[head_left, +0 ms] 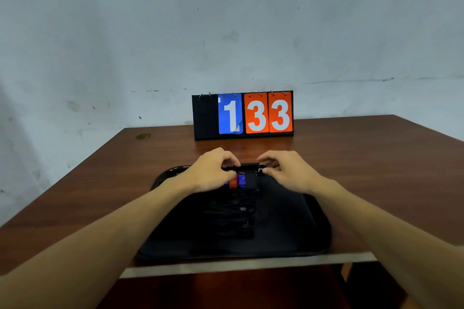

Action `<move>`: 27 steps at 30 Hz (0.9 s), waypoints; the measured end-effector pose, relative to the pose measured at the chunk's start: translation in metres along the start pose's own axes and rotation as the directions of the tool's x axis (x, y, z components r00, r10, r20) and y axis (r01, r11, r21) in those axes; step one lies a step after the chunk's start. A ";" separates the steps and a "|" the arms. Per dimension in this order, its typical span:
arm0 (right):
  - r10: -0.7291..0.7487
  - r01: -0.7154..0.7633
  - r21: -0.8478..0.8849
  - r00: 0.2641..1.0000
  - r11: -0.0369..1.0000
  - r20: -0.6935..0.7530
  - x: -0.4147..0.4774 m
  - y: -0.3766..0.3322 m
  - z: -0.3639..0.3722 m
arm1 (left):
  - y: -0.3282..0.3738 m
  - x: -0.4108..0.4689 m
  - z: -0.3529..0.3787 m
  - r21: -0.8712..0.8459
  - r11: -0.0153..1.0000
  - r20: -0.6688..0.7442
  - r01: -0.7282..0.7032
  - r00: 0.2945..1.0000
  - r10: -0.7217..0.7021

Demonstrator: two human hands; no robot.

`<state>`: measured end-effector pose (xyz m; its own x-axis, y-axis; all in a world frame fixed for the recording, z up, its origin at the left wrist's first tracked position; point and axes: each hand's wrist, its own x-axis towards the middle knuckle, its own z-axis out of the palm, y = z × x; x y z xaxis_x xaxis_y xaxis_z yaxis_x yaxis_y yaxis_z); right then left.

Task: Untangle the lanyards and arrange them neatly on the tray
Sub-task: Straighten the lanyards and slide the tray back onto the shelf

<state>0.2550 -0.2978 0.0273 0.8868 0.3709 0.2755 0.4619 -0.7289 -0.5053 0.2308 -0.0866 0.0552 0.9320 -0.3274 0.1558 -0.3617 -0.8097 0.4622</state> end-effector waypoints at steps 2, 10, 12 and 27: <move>-0.005 0.005 0.006 1.000 1.000 0.025 -0.003 0.003 0.003 | 0.002 0.004 0.004 0.056 0.998 0.039 -0.001 0.999 -0.002; 0.012 -0.014 0.047 0.998 0.999 0.054 0.009 0.005 0.023 | -0.006 0.022 0.015 0.236 0.972 0.135 -0.009 0.991 -0.023; 0.000 -0.003 0.070 0.999 0.998 0.033 0.011 0.005 0.028 | -0.009 0.026 0.016 0.266 0.963 0.156 -0.033 0.988 -0.009; 0.020 -0.030 0.205 0.998 0.978 0.052 0.011 0.001 0.027 | -0.019 0.020 0.015 0.159 0.984 0.088 -0.080 0.994 0.067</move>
<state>0.2658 -0.2787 0.0079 0.8952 0.3861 0.2223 0.4280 -0.6064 -0.6701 0.2562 -0.0857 0.0362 0.9000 -0.4222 0.1087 -0.4345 -0.8481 0.3032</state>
